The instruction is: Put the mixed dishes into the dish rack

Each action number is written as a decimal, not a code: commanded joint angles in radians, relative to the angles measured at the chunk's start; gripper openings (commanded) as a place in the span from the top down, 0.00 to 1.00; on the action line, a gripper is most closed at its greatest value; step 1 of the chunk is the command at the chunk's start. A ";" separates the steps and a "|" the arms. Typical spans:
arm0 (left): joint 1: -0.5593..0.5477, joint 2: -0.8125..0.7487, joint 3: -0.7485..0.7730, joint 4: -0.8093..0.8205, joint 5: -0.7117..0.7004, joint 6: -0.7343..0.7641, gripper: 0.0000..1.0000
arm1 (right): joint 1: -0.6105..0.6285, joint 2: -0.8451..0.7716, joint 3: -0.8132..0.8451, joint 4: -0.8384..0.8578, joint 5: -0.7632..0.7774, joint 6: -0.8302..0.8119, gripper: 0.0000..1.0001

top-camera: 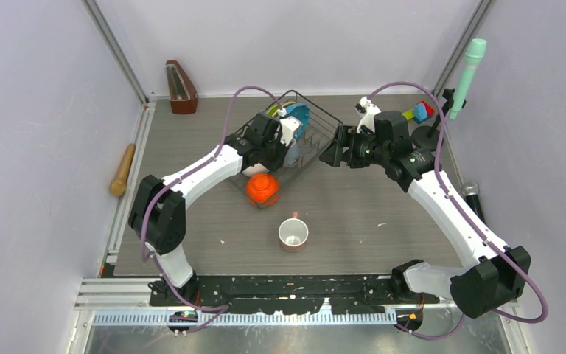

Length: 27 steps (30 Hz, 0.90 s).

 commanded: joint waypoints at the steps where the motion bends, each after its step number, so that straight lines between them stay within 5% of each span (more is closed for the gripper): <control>1: 0.000 -0.019 0.016 0.093 -0.012 -0.022 1.00 | -0.012 -0.038 0.003 0.032 0.048 0.027 0.22; 9: -0.001 0.029 0.156 0.151 0.024 -0.084 1.00 | -0.059 -0.082 -0.020 0.034 0.132 0.072 0.22; 27: -0.027 0.453 0.654 0.049 -0.027 -0.016 1.00 | -0.119 -0.147 -0.053 0.029 0.122 0.100 0.22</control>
